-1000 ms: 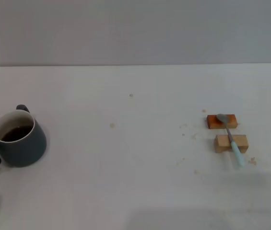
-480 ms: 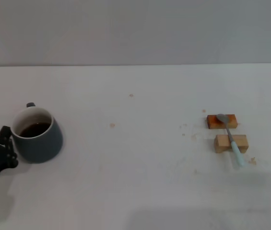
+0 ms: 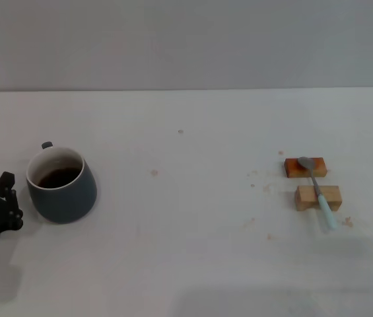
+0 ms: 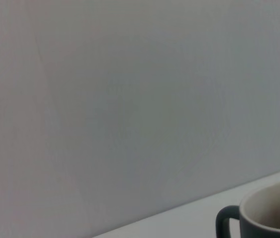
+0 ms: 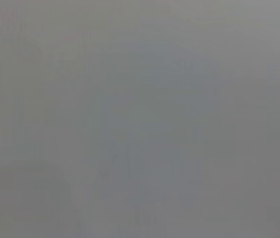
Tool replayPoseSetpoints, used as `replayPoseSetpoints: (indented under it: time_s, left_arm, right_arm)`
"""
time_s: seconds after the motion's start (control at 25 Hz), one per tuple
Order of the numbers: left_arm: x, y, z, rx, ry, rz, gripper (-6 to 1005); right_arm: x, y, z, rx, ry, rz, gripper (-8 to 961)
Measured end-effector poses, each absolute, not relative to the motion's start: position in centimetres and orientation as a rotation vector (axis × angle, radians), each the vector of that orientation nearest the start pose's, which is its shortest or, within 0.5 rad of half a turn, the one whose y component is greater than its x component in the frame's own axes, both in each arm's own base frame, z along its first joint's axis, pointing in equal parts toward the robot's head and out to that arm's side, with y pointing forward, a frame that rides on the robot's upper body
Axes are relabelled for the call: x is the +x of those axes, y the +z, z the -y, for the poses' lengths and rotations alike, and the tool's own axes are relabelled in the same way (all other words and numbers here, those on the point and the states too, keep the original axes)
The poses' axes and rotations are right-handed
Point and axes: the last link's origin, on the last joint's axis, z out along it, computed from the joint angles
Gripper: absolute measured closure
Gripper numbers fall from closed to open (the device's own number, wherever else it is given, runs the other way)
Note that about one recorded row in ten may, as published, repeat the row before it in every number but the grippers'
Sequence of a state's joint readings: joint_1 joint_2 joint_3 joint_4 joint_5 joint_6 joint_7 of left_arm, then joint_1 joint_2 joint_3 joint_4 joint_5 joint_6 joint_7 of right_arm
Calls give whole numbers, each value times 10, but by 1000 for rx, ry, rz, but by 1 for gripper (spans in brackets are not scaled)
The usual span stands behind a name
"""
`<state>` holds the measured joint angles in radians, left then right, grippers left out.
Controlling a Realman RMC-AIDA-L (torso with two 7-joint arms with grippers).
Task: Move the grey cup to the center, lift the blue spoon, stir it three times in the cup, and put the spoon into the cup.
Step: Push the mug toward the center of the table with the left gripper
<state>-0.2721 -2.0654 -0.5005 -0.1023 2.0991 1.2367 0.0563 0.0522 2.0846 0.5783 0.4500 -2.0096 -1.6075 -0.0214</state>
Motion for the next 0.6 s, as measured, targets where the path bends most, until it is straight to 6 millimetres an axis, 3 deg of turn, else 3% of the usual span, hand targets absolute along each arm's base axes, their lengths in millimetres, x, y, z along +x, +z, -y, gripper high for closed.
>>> replayPoseSetpoints:
  time_s: [0.24,0.6]
  left_arm:
    - [-373,-26,-272,-1749,-348,365,1001]
    - [-358,-40,-273,-1812,-398,341,1001]
  right_arm:
    - [326,-6,-205,-1262,873,-474,201]
    - [326,-6,-205,-1262,872,-474,202]
